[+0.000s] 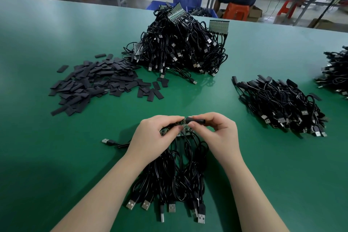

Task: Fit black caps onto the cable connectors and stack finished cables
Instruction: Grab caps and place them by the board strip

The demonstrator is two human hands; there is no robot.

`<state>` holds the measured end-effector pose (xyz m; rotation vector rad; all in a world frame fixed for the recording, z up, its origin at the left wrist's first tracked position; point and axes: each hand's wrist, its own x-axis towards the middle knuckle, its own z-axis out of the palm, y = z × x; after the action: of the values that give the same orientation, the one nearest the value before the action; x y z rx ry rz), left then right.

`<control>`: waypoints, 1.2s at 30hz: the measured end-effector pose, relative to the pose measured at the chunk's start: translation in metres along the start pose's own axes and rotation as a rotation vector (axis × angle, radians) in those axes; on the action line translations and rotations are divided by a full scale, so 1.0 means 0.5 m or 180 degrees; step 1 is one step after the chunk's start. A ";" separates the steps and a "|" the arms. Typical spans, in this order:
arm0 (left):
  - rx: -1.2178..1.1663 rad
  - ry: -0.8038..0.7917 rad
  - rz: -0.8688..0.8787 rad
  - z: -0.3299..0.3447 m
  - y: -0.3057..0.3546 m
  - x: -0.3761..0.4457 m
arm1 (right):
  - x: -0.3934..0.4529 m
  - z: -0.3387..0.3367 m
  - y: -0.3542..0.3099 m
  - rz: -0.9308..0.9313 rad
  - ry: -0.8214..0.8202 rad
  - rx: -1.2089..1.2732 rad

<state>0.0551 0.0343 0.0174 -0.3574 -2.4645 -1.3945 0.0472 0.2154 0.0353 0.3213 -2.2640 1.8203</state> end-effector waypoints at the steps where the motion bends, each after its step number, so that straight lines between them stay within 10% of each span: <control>1: -0.0011 -0.0018 -0.0022 0.000 0.000 0.000 | 0.001 -0.001 0.000 0.0002 -0.0011 0.0004; 36: 0.0088 -0.0002 -0.0028 -0.001 0.000 0.000 | 0.002 -0.004 -0.003 0.0235 -0.0200 0.0330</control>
<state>0.0550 0.0338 0.0179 -0.3414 -2.4861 -1.3626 0.0469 0.2170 0.0374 0.3207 -2.2555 1.9961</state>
